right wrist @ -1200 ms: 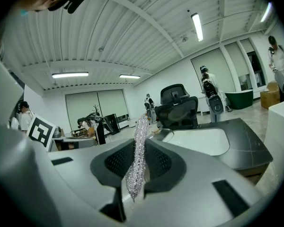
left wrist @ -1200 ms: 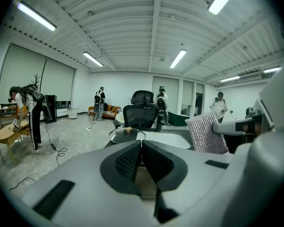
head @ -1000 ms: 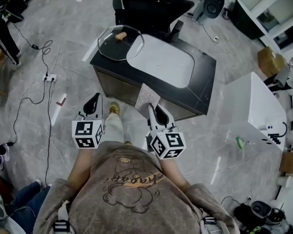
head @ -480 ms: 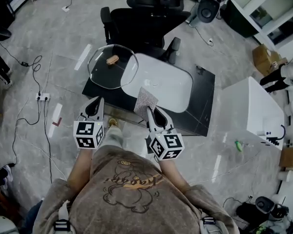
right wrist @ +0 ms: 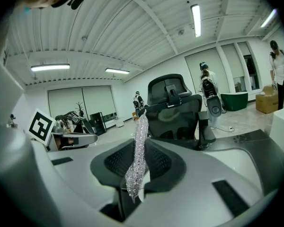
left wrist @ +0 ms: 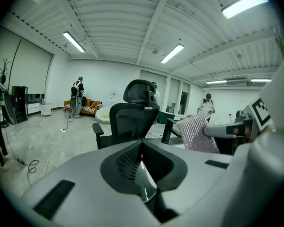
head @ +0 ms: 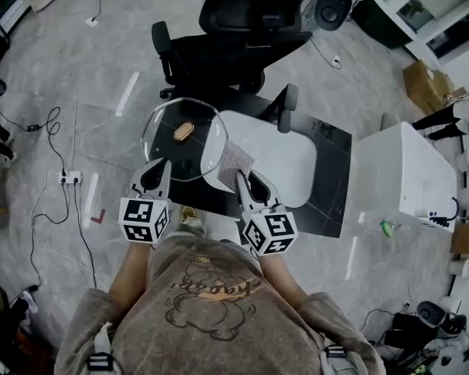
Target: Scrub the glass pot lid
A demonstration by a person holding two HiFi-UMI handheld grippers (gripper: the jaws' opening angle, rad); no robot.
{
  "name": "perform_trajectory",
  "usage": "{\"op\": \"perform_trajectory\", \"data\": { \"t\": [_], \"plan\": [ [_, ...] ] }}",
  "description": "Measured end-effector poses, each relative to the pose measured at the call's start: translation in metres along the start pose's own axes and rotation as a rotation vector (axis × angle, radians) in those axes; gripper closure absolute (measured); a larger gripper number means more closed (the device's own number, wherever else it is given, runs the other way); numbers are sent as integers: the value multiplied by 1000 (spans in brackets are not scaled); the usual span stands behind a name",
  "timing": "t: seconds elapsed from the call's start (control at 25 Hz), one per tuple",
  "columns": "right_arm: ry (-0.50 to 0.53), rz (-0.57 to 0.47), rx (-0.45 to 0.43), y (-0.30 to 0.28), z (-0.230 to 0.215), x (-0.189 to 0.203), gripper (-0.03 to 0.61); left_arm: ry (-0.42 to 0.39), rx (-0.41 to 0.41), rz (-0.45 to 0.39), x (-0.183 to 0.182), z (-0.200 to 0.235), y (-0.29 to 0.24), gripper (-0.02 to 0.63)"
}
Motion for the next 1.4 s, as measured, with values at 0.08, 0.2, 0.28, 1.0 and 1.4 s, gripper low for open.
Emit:
{"op": "perform_trajectory", "data": {
  "t": [0.08,0.2,0.28,1.0,1.4],
  "plan": [
    [-6,-4,16,-10,-5,-9,499,-12,17,-5,-12,9,-13,596],
    [-16,1,40,-17,-13,-17,499,-49,27,3,-24,13,-28,594],
    [-23,6,48,-20,-19,-18,499,-58,41,4,-29,13,-37,467],
    [-20,46,28,-47,-65,-29,499,-283,70,248,-8,37,-156,360],
    [-36,55,50,-55,-76,-26,499,-292,100,420,26,54,-218,361]
  ]
}}
Point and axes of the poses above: the fingertips, and each gripper's own axes: y backward along the fingers, z to its left, x out of its underside, the point moved 10 cm from there along y, backward along the fingers, and after that the axes turned 13 degrees about z, right-handed, at the moved point
